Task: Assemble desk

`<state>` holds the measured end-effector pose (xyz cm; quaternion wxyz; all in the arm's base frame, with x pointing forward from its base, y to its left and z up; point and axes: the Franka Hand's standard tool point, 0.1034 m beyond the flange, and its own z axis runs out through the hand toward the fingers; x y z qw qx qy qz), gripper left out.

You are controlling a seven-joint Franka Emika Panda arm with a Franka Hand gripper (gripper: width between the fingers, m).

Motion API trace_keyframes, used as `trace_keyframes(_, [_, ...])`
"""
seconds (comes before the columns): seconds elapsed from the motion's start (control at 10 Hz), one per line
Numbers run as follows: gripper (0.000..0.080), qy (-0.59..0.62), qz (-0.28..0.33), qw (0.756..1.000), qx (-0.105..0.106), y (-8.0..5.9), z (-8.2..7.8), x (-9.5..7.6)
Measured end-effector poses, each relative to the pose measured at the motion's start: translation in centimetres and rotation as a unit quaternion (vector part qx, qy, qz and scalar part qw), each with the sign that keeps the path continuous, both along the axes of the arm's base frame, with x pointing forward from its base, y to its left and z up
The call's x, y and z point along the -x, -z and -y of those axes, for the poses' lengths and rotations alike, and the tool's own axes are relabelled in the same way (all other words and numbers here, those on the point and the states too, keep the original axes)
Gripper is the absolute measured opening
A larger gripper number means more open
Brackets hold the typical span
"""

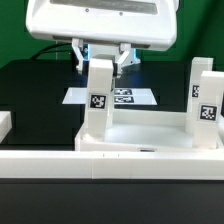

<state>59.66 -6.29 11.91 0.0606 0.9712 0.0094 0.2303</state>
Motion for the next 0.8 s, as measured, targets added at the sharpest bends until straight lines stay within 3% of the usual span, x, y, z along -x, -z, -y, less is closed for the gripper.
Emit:
trace_keyframes(0.5, [0.0294,-0.001,0.015,1.000,0.013,0.09,-0.12,0.33])
trace_keyframes(0.6, [0.0523,-0.001,0.015,1.000,0.013,0.09,-0.12,0.33])
trace_keyframes(0.7, [0.0523,-0.001,0.014,1.000,0.013,0.09,-0.10,0.33])
trace_keyframes(0.8, [0.0627,-0.007,0.012,1.000,0.017,0.09,0.14,0.33])
